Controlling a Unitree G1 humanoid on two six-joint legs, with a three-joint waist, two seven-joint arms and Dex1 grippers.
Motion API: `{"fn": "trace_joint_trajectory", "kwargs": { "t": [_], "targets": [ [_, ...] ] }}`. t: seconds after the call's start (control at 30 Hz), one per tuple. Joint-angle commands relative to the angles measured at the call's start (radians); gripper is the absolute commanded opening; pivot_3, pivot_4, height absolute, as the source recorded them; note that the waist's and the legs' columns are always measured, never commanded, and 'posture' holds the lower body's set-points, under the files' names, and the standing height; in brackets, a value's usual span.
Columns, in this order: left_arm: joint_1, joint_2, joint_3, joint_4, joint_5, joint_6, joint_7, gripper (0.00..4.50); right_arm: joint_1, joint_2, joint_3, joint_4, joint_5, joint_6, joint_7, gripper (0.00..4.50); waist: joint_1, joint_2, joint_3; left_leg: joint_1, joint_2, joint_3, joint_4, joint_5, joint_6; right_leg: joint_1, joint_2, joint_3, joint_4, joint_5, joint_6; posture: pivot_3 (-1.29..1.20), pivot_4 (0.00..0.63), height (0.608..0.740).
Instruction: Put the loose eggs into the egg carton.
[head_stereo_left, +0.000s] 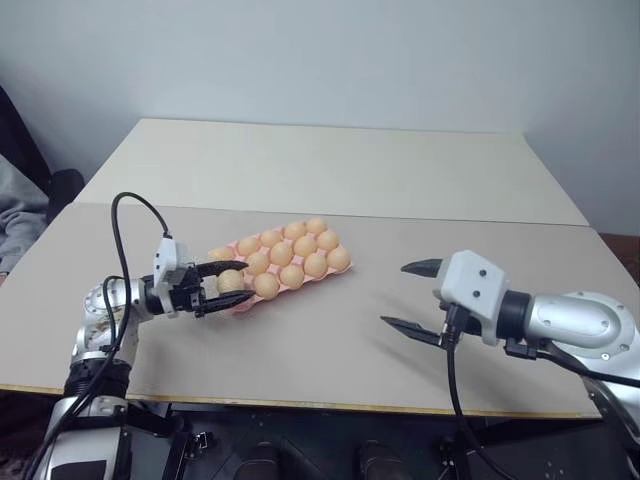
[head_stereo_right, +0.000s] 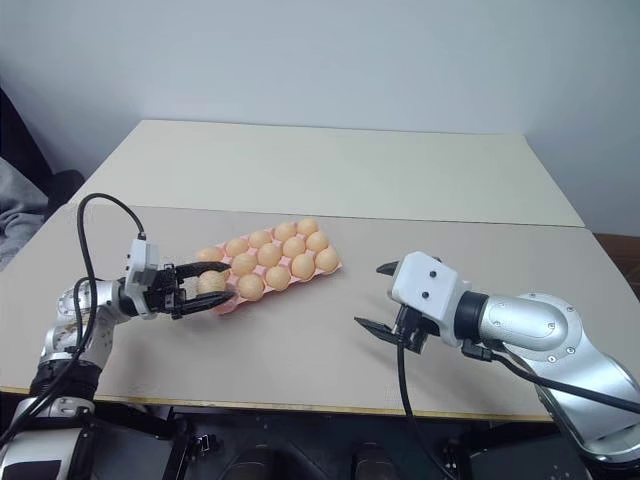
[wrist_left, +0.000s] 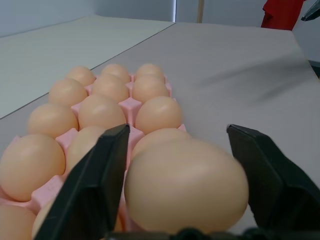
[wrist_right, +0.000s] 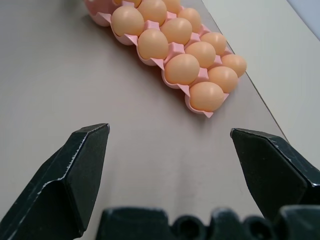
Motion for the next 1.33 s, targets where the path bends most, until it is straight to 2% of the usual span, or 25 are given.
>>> {"fn": "trace_joint_trajectory", "kwargs": {
  "t": [0.03,0.37,0.5,0.6,0.73,0.93,1.17,1.33],
  "targets": [
    [-0.01,-0.004,0.004,0.002,0.006,-0.036,0.006,4.47,-0.014,-0.013,-0.031,-0.021,0.0,-0.014,-0.003,4.5,0.0,0.0,0.0,0.0,0.0,0.0,0.0,0.0,0.0,0.0,0.0,0.0,0.0,0.0,0.0,0.0,0.15,0.74],
    [0.015,0.038,0.063,-0.1,-0.078,0.009,-0.028,4.47,-0.013,-0.025,-0.046,-0.024,0.011,-0.01,0.003,4.5,-0.002,0.0,0.0,0.0,0.0,0.0,0.0,0.0,0.0,0.0,0.0,0.0,0.0,0.0,0.0,0.0,0.15,0.74],
    [0.075,0.106,0.093,-0.182,-0.085,0.03,-0.025,4.47,0.001,-0.035,-0.065,-0.028,0.021,-0.025,0.025,4.5,-0.006,0.0,0.0,0.0,0.0,0.0,-0.001,0.0,0.0,-0.001,0.0,0.0,0.0,0.0,0.0,0.0,0.15,0.74],
    [0.176,0.199,0.157,-0.275,-0.108,0.075,-0.033,4.47,0.038,-0.047,-0.112,-0.038,0.052,-0.044,0.073,4.5,-0.009,0.0,0.0,0.0,0.001,0.001,-0.001,0.0,0.0,-0.001,0.0,0.001,0.0,0.0,0.0,0.0,0.15,0.74],
    [0.277,0.264,0.239,-0.363,-0.141,0.105,-0.006,4.47,0.075,-0.069,-0.148,-0.022,0.057,-0.08,0.12,4.5,-0.001,0.0,0.0,0.001,0.001,0.001,-0.001,0.0,0.0,0.0,0.0,0.001,0.0,0.0,0.0,0.0,0.15,0.74],
    [0.374,0.296,0.332,-0.469,-0.167,0.142,0.051,4.47,0.11,-0.105,-0.162,0.041,0.041,-0.154,0.195,4.5,0.003,0.0,0.0,0.01,0.002,0.0,-0.002,-0.001,0.001,0.013,0.0,-0.002,-0.006,-0.001,0.0,0.0,0.15,0.74],
    [0.548,0.296,0.447,-0.607,-0.201,0.215,0.111,4.47,0.1,-0.133,-0.16,0.095,0.055,-0.188,0.257,4.5,-0.006,0.0,0.0,0.012,0.002,0.001,-0.004,-0.001,0.001,0.013,0.0,-0.001,-0.006,-0.001,0.0,0.0,0.15,0.74],
    [0.613,0.3,0.483,-0.651,-0.234,0.283,0.138,4.47,0.067,-0.135,-0.132,0.127,0.051,-0.205,0.278,4.5,-0.002,0.0,0.0,0.012,0.002,0.002,-0.004,-0.001,0.001,0.014,0.0,-0.001,-0.006,-0.001,0.0,0.0,0.15,0.74]
  ]
}}
